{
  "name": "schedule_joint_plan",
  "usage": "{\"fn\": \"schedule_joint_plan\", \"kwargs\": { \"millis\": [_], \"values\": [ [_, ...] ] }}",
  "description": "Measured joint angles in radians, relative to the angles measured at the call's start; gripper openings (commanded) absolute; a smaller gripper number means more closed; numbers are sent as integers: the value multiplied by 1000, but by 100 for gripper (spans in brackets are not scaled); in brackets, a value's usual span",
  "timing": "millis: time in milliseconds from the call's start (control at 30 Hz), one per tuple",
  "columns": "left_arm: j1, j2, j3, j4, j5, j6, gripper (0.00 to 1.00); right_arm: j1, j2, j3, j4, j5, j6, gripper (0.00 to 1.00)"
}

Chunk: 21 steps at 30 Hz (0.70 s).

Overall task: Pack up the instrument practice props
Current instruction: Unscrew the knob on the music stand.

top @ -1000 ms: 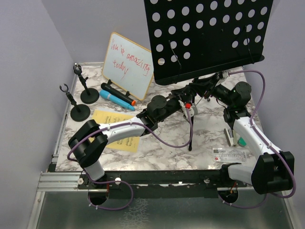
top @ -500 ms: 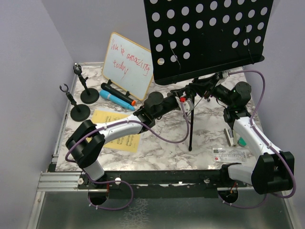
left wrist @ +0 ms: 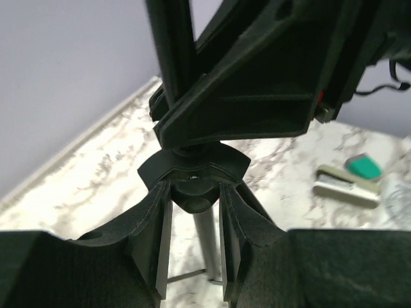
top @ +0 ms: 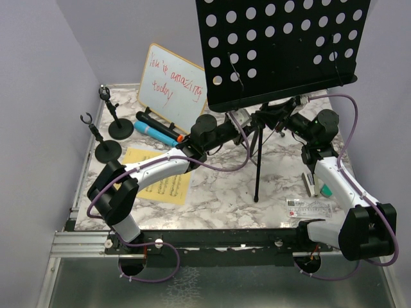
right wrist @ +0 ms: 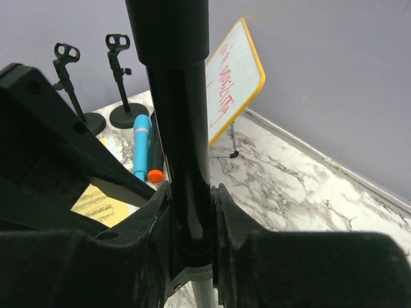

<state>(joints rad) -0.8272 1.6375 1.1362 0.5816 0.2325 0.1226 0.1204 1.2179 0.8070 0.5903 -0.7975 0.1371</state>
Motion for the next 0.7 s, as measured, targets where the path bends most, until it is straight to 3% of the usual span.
{"fn": "schedule_joint_plan", "kwargs": {
  "millis": [333, 567, 633, 700],
  "values": [
    [7, 0, -8, -6, -111, -621, 0, 0, 4, 2, 1, -3, 2, 1],
    [16, 0, -19, -6, -152, -904, 1, 0, 6, 3, 2, -5, 5, 1],
    [17, -1, -21, -7, -160, -948, 25, 0, 6, 3, 1, -5, 5, 1],
    [17, -3, -23, -8, -163, -952, 42, 0, 6, 3, 0, -6, 5, 1]
  ]
}}
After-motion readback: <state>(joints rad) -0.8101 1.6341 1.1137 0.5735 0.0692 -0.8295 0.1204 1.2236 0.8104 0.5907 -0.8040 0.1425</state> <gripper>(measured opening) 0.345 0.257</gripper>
